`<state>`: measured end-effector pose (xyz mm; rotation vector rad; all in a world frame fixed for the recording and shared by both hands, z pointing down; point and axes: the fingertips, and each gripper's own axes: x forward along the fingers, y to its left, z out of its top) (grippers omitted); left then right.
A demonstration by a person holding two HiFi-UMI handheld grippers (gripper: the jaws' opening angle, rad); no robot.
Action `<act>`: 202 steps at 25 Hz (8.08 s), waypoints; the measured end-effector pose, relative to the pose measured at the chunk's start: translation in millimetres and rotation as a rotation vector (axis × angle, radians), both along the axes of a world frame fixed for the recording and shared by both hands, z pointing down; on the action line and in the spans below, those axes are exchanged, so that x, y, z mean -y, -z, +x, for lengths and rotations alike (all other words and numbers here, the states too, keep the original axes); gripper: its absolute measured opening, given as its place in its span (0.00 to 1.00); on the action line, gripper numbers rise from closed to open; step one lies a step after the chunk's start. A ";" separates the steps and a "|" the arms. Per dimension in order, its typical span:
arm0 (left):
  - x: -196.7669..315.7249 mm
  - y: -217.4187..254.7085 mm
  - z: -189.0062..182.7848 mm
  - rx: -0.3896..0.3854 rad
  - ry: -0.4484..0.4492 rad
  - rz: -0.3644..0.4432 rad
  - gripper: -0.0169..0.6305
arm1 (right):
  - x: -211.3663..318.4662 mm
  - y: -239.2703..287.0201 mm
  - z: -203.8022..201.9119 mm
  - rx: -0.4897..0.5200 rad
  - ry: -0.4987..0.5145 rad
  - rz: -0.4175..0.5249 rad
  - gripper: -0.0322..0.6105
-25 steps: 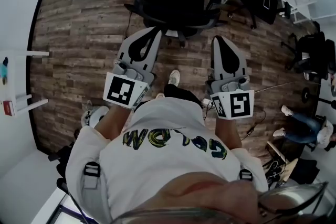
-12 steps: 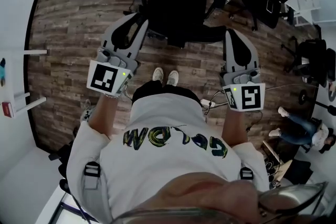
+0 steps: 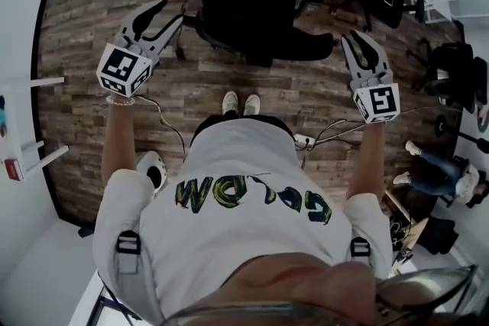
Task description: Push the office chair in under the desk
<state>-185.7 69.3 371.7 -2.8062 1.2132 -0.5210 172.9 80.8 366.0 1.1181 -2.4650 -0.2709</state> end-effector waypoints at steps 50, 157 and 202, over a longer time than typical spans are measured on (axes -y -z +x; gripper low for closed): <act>80.4 -234.1 15.3 0.916 -0.412 -0.112 0.30 | 54.6 -219.0 -3.1 -0.709 0.195 -0.331 0.32; 650.7 -239.3 27.5 0.975 -0.229 -0.124 0.34 | 645.6 -228.3 11.6 -0.811 0.207 -0.332 0.32; 705.3 -234.6 32.7 0.972 -0.190 -0.086 0.34 | 708.7 -236.9 14.4 -0.925 0.197 -0.292 0.32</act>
